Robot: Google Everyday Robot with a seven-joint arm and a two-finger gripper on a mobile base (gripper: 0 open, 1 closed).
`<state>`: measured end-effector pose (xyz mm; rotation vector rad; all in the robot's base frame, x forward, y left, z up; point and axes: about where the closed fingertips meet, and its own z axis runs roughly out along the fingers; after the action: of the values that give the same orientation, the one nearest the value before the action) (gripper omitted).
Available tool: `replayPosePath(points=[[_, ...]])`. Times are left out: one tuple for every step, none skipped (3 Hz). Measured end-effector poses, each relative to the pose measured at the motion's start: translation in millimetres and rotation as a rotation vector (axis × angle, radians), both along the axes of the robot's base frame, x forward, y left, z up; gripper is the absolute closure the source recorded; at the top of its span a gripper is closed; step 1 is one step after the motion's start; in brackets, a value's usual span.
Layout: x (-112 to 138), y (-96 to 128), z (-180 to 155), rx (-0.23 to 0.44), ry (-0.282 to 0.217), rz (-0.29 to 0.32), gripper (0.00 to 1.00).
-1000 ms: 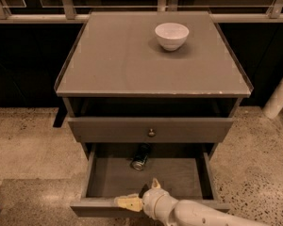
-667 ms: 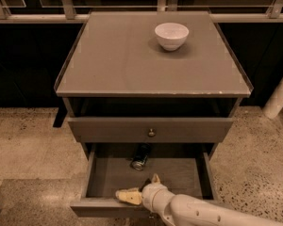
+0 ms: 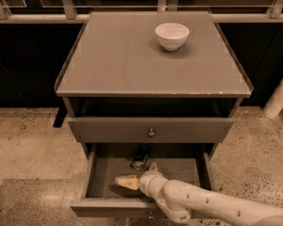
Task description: Pick green can from middle drawer and place on counter
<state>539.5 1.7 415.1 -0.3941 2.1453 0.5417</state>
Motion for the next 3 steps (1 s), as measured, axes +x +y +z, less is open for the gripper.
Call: replayPosePath(points=[[28.9,15.6,-7.6,-0.039,-0.004,-0.04,0.0],[22.9,14.4,-5.3,-0.033,-0.007,-0.036,0.0],[25.4,16.0,-10.8,-0.042,0.009,-0.003,0.0]])
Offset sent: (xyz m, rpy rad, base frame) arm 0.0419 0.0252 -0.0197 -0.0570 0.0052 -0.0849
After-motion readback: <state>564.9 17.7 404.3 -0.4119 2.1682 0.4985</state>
